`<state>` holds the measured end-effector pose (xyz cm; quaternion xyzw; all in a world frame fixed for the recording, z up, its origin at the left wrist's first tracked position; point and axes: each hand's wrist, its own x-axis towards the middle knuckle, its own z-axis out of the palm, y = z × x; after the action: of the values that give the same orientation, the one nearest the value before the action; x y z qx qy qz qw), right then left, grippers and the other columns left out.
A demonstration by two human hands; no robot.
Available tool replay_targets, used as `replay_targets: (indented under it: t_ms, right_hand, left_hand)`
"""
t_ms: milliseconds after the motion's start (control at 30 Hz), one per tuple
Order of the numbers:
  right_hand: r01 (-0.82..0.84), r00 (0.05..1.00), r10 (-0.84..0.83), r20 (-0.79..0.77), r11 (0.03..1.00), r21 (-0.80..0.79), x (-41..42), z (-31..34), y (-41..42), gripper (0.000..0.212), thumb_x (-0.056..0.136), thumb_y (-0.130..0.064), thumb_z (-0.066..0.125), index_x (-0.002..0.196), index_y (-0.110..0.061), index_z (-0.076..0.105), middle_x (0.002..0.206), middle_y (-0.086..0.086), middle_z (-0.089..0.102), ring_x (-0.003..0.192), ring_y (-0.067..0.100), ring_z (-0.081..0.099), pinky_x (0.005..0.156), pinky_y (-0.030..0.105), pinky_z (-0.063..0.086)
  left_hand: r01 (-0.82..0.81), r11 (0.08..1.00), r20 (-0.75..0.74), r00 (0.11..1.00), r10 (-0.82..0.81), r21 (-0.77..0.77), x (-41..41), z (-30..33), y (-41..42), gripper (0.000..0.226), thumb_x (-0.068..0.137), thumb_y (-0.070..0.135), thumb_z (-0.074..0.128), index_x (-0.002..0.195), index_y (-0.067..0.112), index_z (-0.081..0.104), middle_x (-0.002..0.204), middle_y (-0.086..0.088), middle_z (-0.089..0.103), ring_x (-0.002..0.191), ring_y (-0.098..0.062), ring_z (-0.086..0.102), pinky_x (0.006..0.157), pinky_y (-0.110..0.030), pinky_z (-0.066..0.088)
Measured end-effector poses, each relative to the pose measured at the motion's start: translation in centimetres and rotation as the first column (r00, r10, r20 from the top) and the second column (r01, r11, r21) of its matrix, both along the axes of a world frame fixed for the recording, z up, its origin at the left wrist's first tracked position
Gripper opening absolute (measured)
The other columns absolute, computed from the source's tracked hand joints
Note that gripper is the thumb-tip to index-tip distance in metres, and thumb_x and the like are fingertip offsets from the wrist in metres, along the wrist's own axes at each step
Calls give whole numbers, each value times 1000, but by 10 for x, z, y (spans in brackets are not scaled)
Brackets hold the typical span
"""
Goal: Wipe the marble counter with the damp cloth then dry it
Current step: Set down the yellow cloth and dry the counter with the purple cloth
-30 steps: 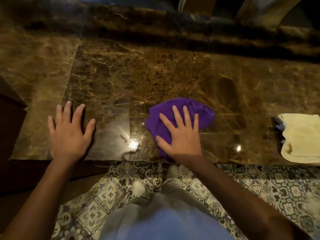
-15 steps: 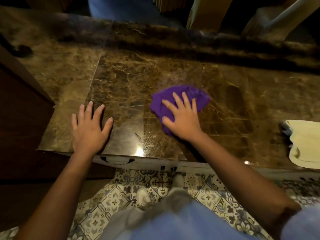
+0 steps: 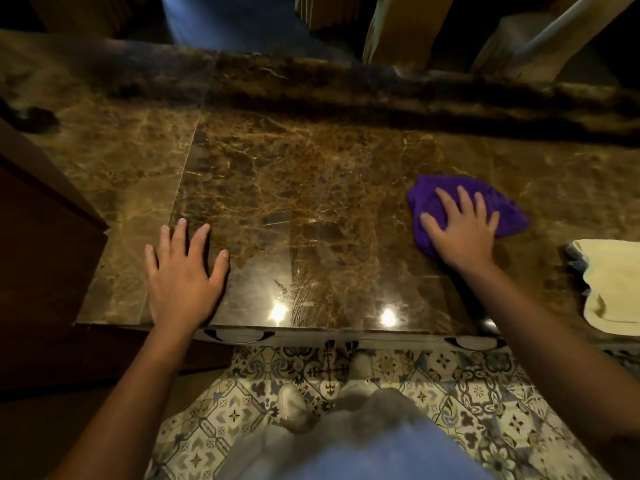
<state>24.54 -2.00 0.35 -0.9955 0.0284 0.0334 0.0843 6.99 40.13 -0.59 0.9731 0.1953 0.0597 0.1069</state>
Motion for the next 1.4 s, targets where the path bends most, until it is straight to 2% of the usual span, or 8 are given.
replay_targets:
  t_ms: [367, 567, 800, 933, 1067, 1167, 1267, 1400]
  right_hand:
    - [-156, 980, 164, -114, 985, 72, 145, 13, 137, 75, 91, -72, 32, 159, -41, 27, 173, 3, 16, 159, 34, 5, 123, 66, -1]
    - [-463, 883, 465, -67, 885, 42, 17, 7, 177, 66, 95, -61, 45, 156, -39, 36, 171, 1, 22, 159, 31, 8, 124, 63, 1]
    - [-635, 772, 635, 26, 771, 49, -157, -8, 101, 64, 92, -68, 43, 152, -46, 37, 169, -2, 28, 159, 31, 12, 123, 65, 9]
    - [-560, 829, 560, 9, 829, 12, -104, -2, 86, 71, 87, -69, 41, 152, -40, 42, 167, 1, 32, 157, 32, 18, 123, 63, 11]
    - [-277, 960, 277, 26, 961, -6, 10, 4, 87, 75, 87, -68, 38, 156, -38, 37, 169, 3, 27, 157, 33, 16, 124, 62, 9]
    - [-141, 989, 142, -28, 990, 16, 94, 3, 125, 76, 91, -72, 34, 159, -37, 29, 172, 6, 19, 158, 34, 9, 124, 65, 3]
    - [-185, 981, 186, -62, 982, 21, 137, 7, 180, 79, 89, -74, 31, 159, -38, 28, 172, 6, 17, 158, 35, 7, 123, 65, 0]
    - [-457, 888, 459, -38, 888, 41, 96, 7, 239, 73, 89, -67, 38, 156, -39, 35, 170, 2, 24, 158, 32, 12, 124, 63, 2]
  left_hand:
    - [-4, 1000, 21, 1000, 4, 22, 0, 4, 0, 66, 99, 58, 36, 152, 21, 46, 166, -14, 34, 157, -35, 22, 125, -56, 17]
    - [6, 1000, 8, 1000, -6, -6, -1, 7, -1, 60, 103, 51, 47, 154, 20, 45, 168, -15, 31, 158, -36, 19, 126, -57, 14]
    - [15, 1000, 2, 1000, -15, -10, -1, 4, 1, 60, 104, 50, 46, 155, 19, 44, 168, -15, 30, 158, -36, 19, 126, -58, 14]
    - [23, 1000, 17, 1000, -23, -10, -2, 1, 2, 66, 100, 56, 35, 154, 19, 45, 167, -15, 32, 157, -37, 21, 125, -58, 15]
    - [28, 1000, 57, 998, -28, 2, -4, 0, -2, 65, 99, 55, 37, 151, 19, 48, 165, -15, 36, 156, -36, 24, 125, -57, 17]
    - [2, 1000, 64, 998, -3, 19, 0, -1, 0, 62, 99, 55, 39, 150, 21, 49, 164, -14, 38, 156, -34, 25, 125, -55, 18]
    - [3, 1000, 62, 998, -4, 10, 3, 0, 1, 62, 98, 55, 41, 149, 20, 50, 164, -14, 38, 156, -34, 25, 125, -54, 17]
    - [5, 1000, 53, 999, -5, 9, 0, 4, -1, 62, 99, 54, 41, 150, 20, 50, 165, -14, 37, 157, -33, 24, 126, -54, 16]
